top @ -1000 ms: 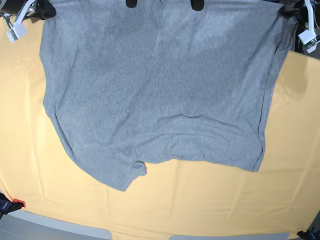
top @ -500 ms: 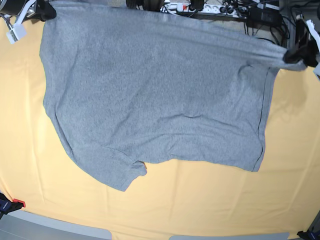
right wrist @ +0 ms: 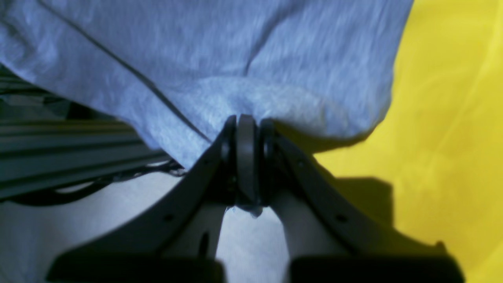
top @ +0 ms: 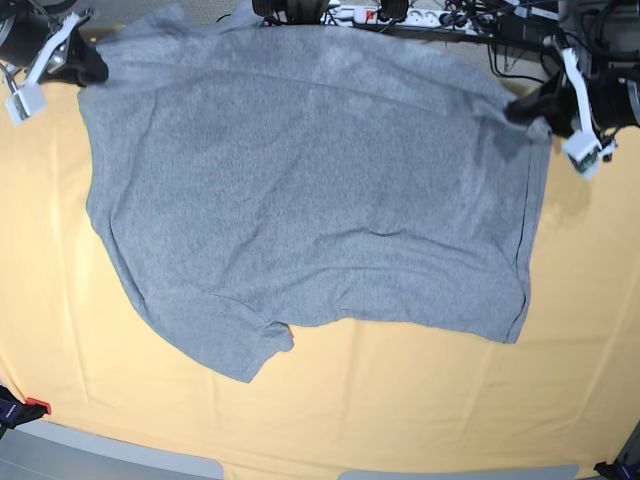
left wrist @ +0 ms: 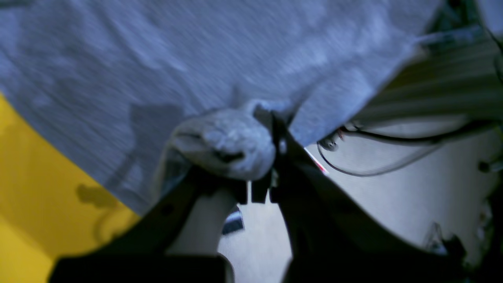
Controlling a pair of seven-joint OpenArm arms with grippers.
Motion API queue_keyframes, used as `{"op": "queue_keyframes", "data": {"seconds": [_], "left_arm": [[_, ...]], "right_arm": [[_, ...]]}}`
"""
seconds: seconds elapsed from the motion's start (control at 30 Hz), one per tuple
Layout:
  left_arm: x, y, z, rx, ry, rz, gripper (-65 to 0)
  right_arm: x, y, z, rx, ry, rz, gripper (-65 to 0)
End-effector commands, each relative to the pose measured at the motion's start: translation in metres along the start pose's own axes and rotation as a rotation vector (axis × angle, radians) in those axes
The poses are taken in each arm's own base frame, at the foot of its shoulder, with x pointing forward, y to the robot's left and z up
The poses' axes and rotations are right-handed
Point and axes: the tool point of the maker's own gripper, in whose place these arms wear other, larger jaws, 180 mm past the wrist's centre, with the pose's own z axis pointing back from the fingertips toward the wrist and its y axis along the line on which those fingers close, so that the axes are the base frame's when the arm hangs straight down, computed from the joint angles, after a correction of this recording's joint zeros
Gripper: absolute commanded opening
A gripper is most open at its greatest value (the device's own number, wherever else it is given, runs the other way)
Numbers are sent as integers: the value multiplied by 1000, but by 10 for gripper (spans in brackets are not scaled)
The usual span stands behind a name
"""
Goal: Layout the t-shirt on the table in an organized manner, then fold the t-shirt properly
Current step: 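Lower the shirt and drag the shoulder corners apart with both grippers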
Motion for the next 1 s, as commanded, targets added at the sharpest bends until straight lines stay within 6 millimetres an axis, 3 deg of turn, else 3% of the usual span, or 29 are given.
{"op": "queue_keyframes", "data": {"seconds": [0.0,0.13,0.27,0.4,0.6,0.97], "left_arm": [[12,5,3,10,-37,-23,-650],[17,22,4,41,-65,-11,-650],[25,42,9,74,-128,26,-650],[20,59,12,96,-152,86,-650],[22,72,13,106,-219,149,-650],[28,67,4,75,-270,170,-650]], "right_arm": [[7,2,0,11,-16,25,-650],[7,2,-20,27,0,34,-650],[15,-12,-42,-13,-27,49,-650],[20,-23,-57,-43,-19,70,-650],[44,-40,-60,-93,-69,96,-650],[67,-62,-56,-217,-140,158,-650]]}}
